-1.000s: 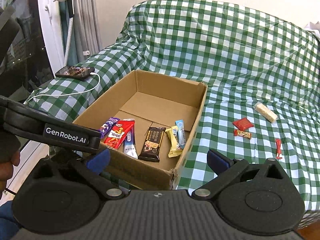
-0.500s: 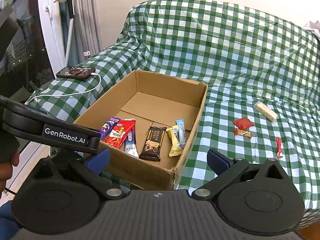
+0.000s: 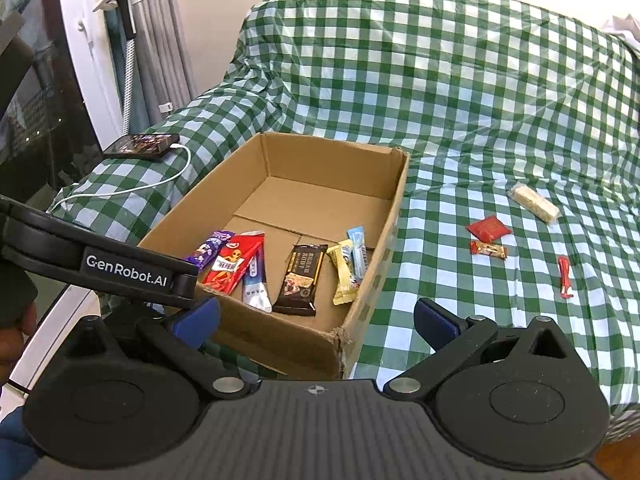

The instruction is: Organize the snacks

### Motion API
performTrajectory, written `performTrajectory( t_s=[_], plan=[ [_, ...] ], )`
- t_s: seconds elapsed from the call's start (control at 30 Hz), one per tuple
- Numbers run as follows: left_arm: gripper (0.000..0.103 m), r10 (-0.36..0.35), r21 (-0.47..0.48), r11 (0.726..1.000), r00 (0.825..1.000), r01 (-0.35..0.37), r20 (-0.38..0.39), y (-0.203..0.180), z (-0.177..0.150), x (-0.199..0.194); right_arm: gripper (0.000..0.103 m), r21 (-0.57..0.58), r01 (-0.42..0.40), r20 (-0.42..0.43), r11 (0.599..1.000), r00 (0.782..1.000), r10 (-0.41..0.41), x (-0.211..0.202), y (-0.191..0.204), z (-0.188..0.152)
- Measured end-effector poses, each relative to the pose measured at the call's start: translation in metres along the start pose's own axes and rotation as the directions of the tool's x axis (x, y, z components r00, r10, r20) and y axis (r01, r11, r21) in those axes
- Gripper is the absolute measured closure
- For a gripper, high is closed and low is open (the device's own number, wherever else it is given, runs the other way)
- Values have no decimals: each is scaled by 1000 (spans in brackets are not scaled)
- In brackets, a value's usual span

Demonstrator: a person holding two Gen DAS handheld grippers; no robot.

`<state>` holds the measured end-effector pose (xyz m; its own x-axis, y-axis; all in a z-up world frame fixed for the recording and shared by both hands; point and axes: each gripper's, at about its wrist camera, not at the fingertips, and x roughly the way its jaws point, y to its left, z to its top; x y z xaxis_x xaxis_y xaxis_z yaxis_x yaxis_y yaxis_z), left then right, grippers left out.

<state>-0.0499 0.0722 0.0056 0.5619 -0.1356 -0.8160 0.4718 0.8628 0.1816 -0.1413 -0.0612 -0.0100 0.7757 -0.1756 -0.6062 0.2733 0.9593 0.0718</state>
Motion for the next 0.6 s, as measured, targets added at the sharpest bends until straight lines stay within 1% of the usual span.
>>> performTrajectory(
  t_s=[0.17, 0.37, 0.47, 0.6],
  plan=[
    [0, -7, 90, 996, 1000, 6, 16, -28, 18, 6, 1, 67, 37, 9, 997, 999, -38, 3, -26, 3],
    [0, -67, 161, 985, 998, 64, 11, -74, 52, 21, 1, 178, 145, -1, 973, 989, -148, 7, -84, 0],
    [0, -109, 198, 974, 994, 108, -4, -103, 77, 34, 1, 233, 212, -14, 949, 977, -215, 13, -121, -1],
    [0, -173, 231, 957, 984, 178, -38, -147, 117, 60, 1, 292, 317, -34, 902, 946, -321, 29, -174, -1]
  ],
)
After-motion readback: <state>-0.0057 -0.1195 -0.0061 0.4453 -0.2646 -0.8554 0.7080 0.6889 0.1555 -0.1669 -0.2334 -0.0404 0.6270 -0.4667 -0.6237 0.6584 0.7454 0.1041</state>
